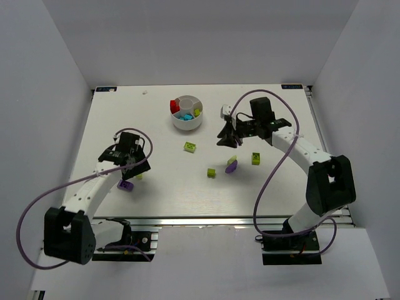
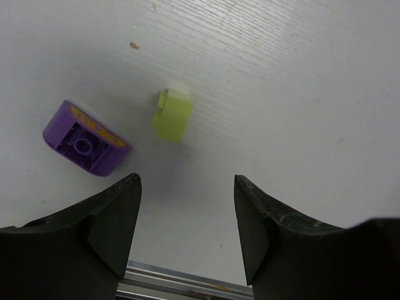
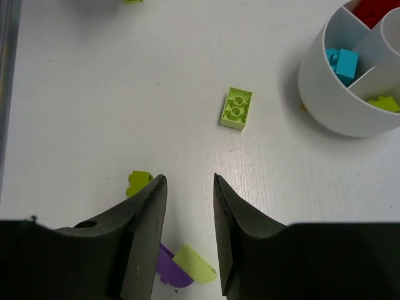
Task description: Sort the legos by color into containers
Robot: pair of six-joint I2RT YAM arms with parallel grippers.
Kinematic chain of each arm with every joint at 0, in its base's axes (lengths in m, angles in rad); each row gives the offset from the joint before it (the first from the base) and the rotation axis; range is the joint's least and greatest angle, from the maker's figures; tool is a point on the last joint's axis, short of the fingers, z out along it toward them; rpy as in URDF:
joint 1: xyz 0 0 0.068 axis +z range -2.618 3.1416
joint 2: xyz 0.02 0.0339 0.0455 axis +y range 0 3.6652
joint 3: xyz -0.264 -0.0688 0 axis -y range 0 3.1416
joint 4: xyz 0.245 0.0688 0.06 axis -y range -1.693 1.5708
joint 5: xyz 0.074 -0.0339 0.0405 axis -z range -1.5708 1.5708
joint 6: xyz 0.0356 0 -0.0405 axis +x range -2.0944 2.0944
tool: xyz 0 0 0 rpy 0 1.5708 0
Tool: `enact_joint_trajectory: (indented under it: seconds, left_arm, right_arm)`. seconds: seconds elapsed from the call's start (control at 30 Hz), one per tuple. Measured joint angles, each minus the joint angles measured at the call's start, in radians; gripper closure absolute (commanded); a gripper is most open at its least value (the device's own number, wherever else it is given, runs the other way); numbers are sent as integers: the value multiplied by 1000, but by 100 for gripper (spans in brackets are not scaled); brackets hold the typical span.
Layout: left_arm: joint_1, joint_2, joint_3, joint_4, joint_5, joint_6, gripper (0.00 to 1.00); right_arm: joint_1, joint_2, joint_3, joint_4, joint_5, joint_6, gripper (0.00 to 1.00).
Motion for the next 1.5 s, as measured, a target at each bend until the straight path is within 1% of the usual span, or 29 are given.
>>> enact_joint_trajectory:
  seconds: [0.13, 0.23, 0.37, 0.47, 0.6, 0.87, 0.97, 1.0, 1.07, 1.2, 1.23, 1.33, 1.37, 1.47, 1.5]
  left_arm:
    - [0, 147, 49, 29, -18, 61, 31]
    - [0, 211, 66, 55, -24, 93, 32]
    - [0, 230, 68, 72, -25, 113, 32]
    - [0, 231, 68, 84, -29, 121, 35]
    - [0, 249, 68, 104, -40, 131, 38]
    - [1, 344, 68, 120, -55, 146, 41]
    - [2, 350, 68, 120, -68, 147, 44]
    - [3, 350, 68, 120, -71, 147, 47]
    - [6, 352, 68, 120, -75, 150, 49]
    - [8, 359, 68, 123, -77, 153, 59]
    - [8, 363, 69, 124, -77, 153, 64]
    - [8, 369, 72, 126, -76, 155, 74]
    - [8, 369, 74, 126, -75, 154, 82]
    - [8, 370, 89, 124, -55, 153, 93]
    - [8, 369, 98, 125, -40, 153, 95]
  right_arm:
    - [-7, -36, -40, -9, -1, 9, 60]
    - [-26, -60, -41, -5, -1, 28, 62]
    - [-56, -80, -43, -5, -1, 46, 62]
    - [-69, -97, -72, 2, -1, 55, 61]
    - [-69, -106, -107, -1, -1, 62, 60]
    - [-68, -107, -108, 0, -1, 69, 60]
    - [-68, -107, -108, -1, -1, 73, 60]
    - [-69, -107, -108, -1, -1, 74, 60]
    - [-71, -107, -108, 0, -1, 79, 60]
    - [-75, -107, -108, 0, -1, 84, 60]
    - [-76, -107, -108, 0, -1, 85, 60]
    - [-78, -107, -108, 0, -1, 87, 60]
    - [-79, -107, -108, 0, -1, 87, 60]
    - [-81, -107, -108, 0, -1, 87, 61]
    - [-82, -107, -108, 0, -1, 87, 64]
